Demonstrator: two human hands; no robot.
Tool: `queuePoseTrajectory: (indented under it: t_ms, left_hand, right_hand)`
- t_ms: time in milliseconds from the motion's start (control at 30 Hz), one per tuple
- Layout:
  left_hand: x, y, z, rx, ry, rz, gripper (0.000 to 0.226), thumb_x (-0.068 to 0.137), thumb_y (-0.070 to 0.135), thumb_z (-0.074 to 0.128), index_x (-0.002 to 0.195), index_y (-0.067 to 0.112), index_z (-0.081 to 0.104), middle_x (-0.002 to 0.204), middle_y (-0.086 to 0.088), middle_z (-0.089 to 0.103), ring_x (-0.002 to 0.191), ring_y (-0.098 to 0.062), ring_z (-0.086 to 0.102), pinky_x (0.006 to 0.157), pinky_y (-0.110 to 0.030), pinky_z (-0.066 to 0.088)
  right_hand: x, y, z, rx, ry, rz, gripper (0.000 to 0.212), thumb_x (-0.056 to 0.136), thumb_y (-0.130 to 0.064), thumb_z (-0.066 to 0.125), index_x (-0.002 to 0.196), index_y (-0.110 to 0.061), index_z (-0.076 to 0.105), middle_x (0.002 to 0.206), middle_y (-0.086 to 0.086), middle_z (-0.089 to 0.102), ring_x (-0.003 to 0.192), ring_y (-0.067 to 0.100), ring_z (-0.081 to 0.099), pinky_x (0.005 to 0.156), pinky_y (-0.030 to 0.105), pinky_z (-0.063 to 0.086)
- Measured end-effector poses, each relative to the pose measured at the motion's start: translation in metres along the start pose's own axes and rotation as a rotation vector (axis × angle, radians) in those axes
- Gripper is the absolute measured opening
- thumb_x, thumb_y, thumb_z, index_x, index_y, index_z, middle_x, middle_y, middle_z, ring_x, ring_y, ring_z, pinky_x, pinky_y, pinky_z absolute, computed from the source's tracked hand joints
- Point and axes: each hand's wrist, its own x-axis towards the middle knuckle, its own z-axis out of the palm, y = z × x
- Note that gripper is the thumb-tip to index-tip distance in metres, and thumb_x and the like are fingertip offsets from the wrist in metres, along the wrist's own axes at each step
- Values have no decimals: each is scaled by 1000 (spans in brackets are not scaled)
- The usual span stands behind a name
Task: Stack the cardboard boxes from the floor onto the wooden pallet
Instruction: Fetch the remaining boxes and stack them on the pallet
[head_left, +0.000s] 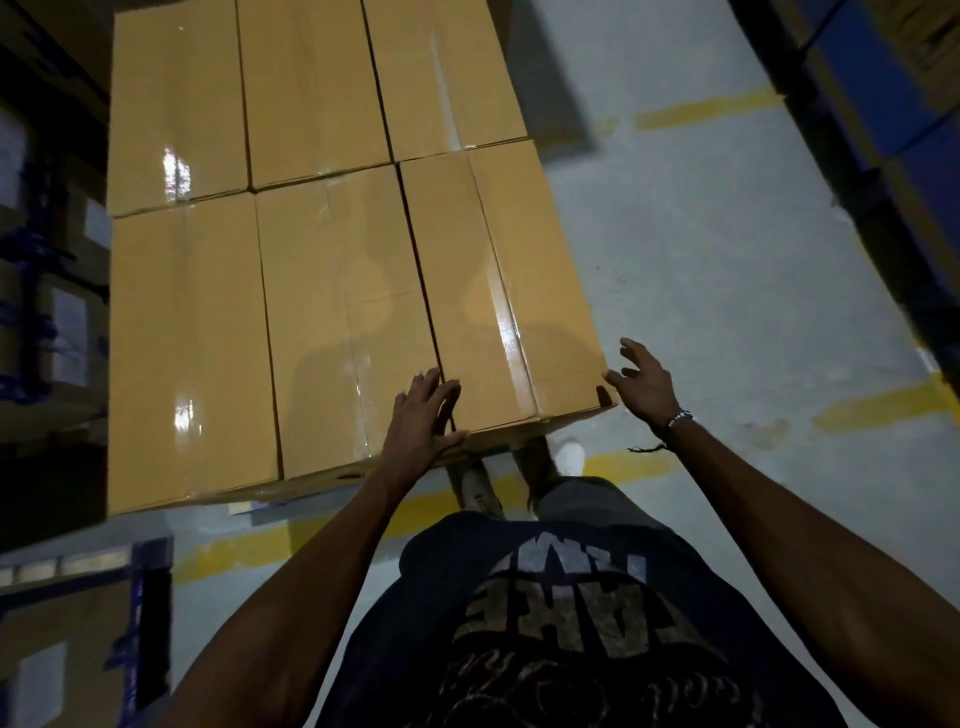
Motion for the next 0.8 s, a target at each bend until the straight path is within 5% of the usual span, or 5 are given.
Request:
queuePoseTrajectory:
  t_ms: [233,700,800]
  left_hand:
    - [5,28,-3,-34,70,-57,86,87,55,77,158,28,38,171,-7,23,158,-27,18,123,-58,21]
    - [17,145,27,-158,425,-351,77,86,51,81,150,22,49,166,-9,35,153,-27,33,119,-58,31]
    - [16,170,38,-274,499,-449,80,83,65,75,149,28,49,166,-6,35,152,-24,35,115,-60,40]
  right_hand:
    - [16,6,-22,48,-26,-39,57,95,-17,73,148,-17,52,150,6,55,126,26,61,95,30,46]
    - [85,-2,-92,-41,-316,-228,51,94,-20,74,142,-17,59,145,4,59,120,22,65,95,27,47]
    - [102,-15,-107,-80,-381,-305,51,95,-22,74,143,-18,58,145,3,59,122,22,64,97,32,51]
